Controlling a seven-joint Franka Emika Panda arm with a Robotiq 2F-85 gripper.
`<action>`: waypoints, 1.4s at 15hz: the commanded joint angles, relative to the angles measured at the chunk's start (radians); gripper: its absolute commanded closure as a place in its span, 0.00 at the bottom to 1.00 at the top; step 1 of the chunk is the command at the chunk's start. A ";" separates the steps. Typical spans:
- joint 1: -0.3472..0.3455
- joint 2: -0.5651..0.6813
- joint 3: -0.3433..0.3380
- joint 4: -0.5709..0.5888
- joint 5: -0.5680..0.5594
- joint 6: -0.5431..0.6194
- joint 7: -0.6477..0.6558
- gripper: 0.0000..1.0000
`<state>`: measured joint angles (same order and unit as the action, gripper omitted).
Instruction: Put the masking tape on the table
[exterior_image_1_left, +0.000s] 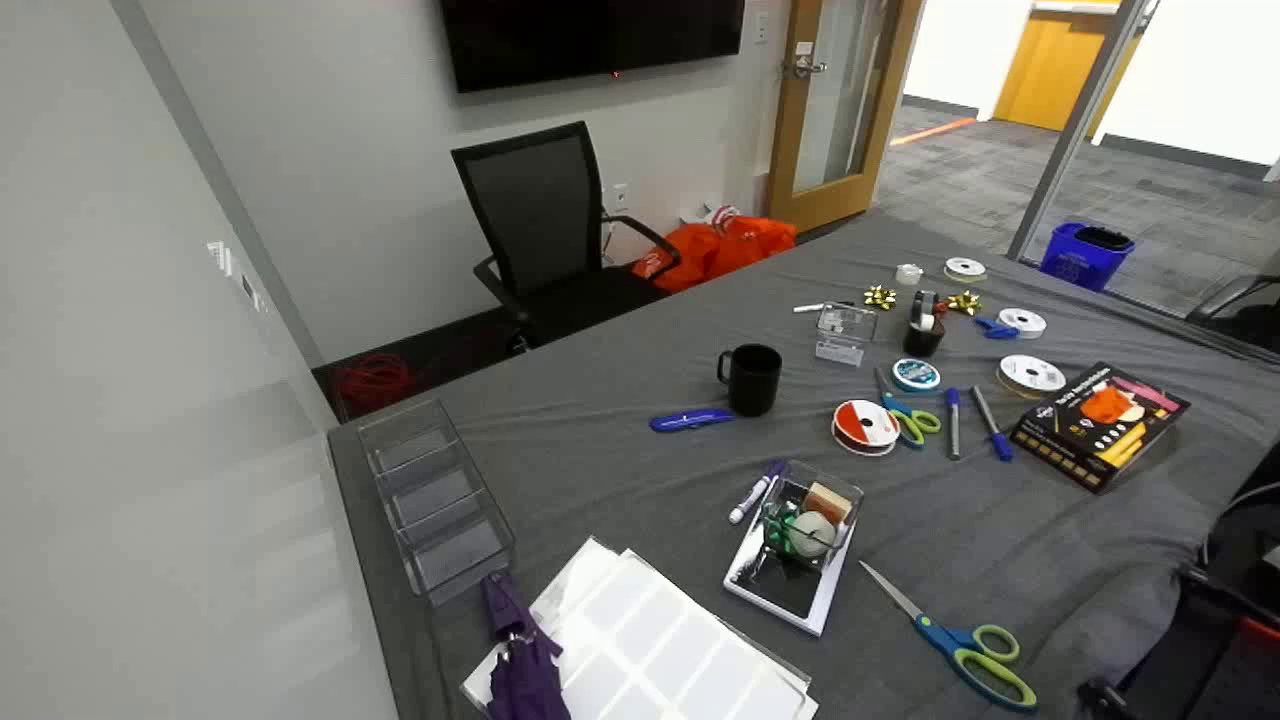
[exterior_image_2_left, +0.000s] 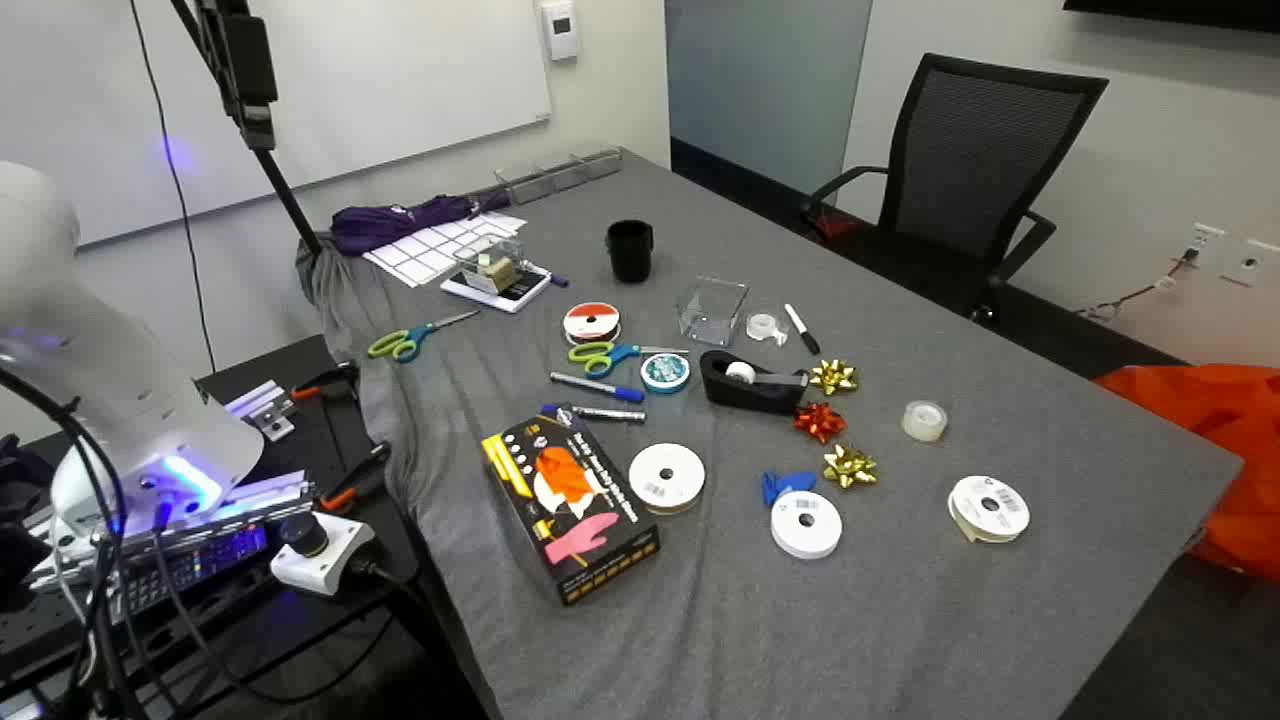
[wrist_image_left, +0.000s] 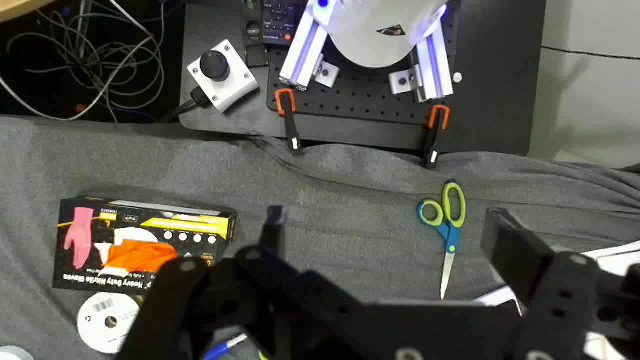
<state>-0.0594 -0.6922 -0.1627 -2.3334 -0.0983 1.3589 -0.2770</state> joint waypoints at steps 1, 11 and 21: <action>0.007 0.000 -0.005 0.002 -0.002 -0.002 0.004 0.00; 0.007 0.000 -0.005 0.002 -0.002 -0.002 0.005 0.00; 0.036 0.026 0.016 -0.015 0.020 0.039 0.003 0.00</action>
<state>-0.0542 -0.6907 -0.1611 -2.3339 -0.0940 1.3622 -0.2756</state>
